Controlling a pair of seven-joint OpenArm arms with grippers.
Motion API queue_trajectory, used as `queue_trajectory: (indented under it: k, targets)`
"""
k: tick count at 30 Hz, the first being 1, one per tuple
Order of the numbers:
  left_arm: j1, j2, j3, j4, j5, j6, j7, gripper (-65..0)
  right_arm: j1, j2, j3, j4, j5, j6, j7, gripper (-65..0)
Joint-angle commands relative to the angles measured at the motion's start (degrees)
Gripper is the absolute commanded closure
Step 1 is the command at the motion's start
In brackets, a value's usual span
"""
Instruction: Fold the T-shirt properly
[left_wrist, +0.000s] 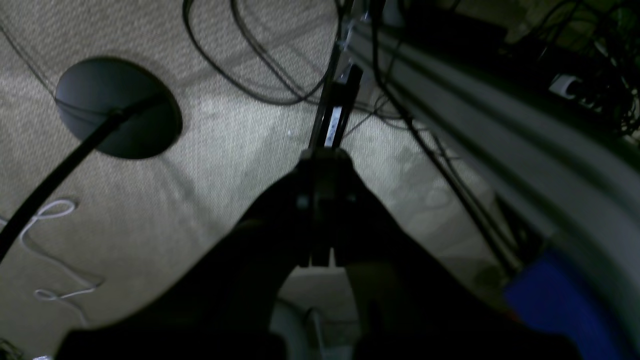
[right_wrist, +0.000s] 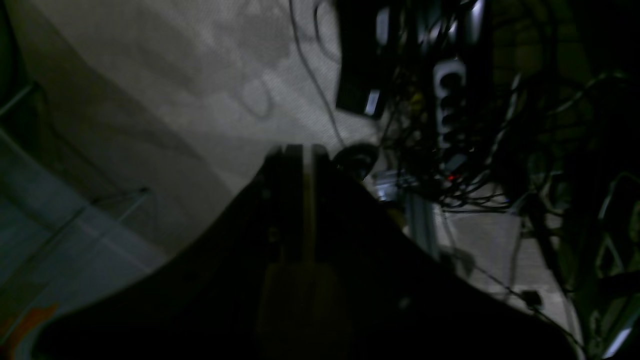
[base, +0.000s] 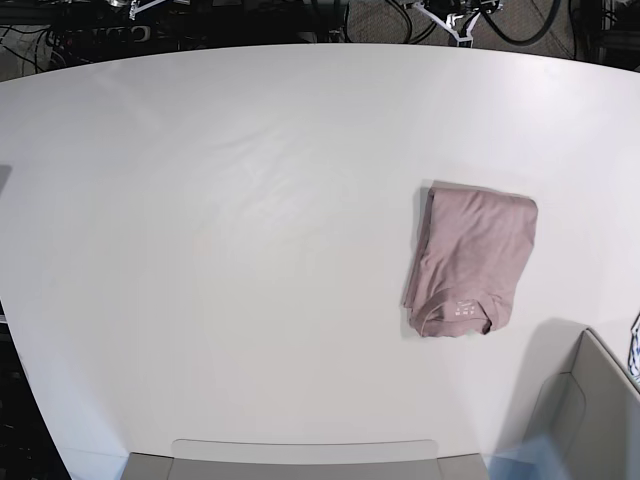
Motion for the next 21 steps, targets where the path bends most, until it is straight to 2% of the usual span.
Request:
queue_trajectory:
  k: [1,6,13,21]
  targets:
    - [0.07,-0.09,-0.14,-0.96,-0.02,-0.32,-0.90,0.0,0.59,1.09,-0.01,-0.08,0.07,0.33,0.48,-3.0]
    - [-2.12,-0.35,-0.05,-7.38,-0.02,-0.32,-5.21,0.0,2.26,-0.32,-0.18,-1.57,0.07,0.33,0.04,-3.0]
    - [-1.86,-0.35,-0.05,-8.26,-0.02,-0.32,-11.37,0.0,3.32,-5.77,-0.53,-13.00,0.07,0.33,0.04,-3.0]
    - [-4.15,1.32,-0.14,-12.57,-0.02,-0.41,-12.51,0.0,3.23,-8.05,-0.53,-13.97,0.07,0.33,0.04,-3.0]
